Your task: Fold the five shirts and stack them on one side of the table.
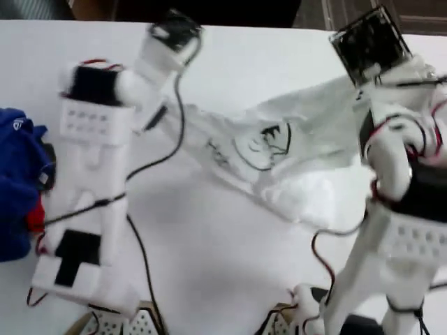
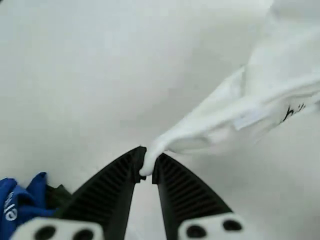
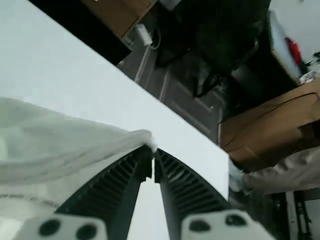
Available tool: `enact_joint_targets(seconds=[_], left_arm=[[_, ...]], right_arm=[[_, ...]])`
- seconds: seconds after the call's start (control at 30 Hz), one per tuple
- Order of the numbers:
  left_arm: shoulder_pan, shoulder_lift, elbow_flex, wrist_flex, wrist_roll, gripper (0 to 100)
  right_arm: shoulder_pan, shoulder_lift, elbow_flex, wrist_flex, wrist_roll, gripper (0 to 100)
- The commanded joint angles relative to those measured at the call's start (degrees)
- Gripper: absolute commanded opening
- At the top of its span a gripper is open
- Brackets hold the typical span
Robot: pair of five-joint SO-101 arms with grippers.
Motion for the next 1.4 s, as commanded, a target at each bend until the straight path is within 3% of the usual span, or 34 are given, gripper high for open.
enact_joint_targets(seconds=[0.0, 0.17, 0.27, 0.37, 0.53, 0.7, 1.03, 1.37], left_arm=[[-3.34, -9.76, -3.21, 0.97, -0.44, 2], [-4.84, -20.13, -2.86, 0.88, -0.44, 2], [-4.57, -24.26, -2.77, 0.53, -0.44, 2], [-4.48, -24.53, -1.63, 0.53, -0.53, 2], [-5.71, -21.8, 4.79, -1.85, -0.62, 2], [-8.35, -21.98, 5.05, -5.19, -0.62, 2], [-8.53, -31.38, -0.66, -1.58, -0.53, 2], [-8.62, -40.97, -0.66, -1.41, -0.44, 2]], right_arm=[[-0.31, -5.76, -2.02, -3.74, 2.11, 2.0], [-0.4, -9.27, -1.93, -4.97, 1.32, 2.0], [-0.48, -9.36, -1.14, -0.57, -6.33, 2.0], [-0.48, -6.9, 5.71, 3.3, -10.2, 2.0], [-0.31, -3.65, 18.37, 3.21, -10.29, 2.0], [-0.13, -4.53, 14.15, 0.4, -9.58, 2.0], [-0.04, -12.79, -10.9, 0.31, 1.05, 2.0], [-0.4, -22.11, -14.07, -0.04, 5.89, 2.0]])
